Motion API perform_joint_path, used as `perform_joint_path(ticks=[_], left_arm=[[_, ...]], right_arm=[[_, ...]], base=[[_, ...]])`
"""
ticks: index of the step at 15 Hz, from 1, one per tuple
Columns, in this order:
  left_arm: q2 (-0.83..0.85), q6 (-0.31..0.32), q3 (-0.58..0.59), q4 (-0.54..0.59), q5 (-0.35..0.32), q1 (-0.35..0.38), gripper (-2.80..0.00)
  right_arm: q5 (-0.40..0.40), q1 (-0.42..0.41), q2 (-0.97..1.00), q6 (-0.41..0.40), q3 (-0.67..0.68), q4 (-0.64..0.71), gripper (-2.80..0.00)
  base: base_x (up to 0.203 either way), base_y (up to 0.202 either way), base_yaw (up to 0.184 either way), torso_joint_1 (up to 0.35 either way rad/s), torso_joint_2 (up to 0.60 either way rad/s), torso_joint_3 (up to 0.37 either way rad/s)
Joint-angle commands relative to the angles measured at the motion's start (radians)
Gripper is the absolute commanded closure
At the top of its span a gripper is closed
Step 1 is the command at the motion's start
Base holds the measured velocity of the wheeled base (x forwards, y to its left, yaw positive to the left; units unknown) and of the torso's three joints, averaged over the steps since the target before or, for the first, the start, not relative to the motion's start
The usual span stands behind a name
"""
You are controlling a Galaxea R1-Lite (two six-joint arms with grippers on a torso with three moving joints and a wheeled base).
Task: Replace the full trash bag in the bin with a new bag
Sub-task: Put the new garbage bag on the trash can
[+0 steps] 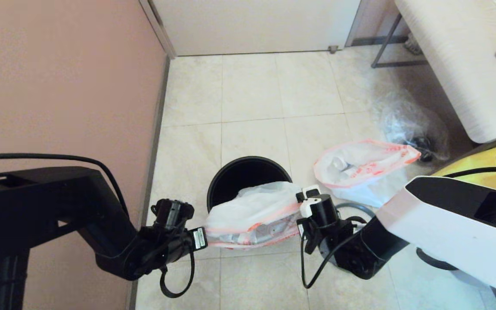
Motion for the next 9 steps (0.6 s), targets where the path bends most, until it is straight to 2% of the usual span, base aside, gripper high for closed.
perform_joint_path(ticks=[1, 5, 7, 9], left_arm=[[-0.046, -0.001, 0.046, -0.037, -0.001, -0.005, -2.80], [-0.169, 0.006, 0.188, -0.075, -0.036, -0.079, -2.80], [-0.205, 0.008, 0.220, -0.075, -0.069, -0.100, -2.80], [-0.232, 0.011, 0.235, -0.074, -0.069, -0.101, -2.80]], right_arm=[[0.001, 0.012, -0.051, 0.002, 0.047, -0.006, -2.80], [0.023, 0.102, -0.212, 0.004, 0.229, -0.006, -2.80], [0.028, 0.147, -0.251, 0.004, 0.263, -0.006, -2.80], [0.040, 0.171, -0.289, -0.003, 0.273, -0.005, -2.80]], base=[[0.000, 0.000, 0.000, 0.000, 0.00, 0.000], [0.000, 0.000, 0.000, 0.000, 0.00, 0.000], [0.000, 0.000, 0.000, 0.000, 0.00, 0.000], [0.000, 0.000, 0.000, 0.000, 0.00, 0.000]])
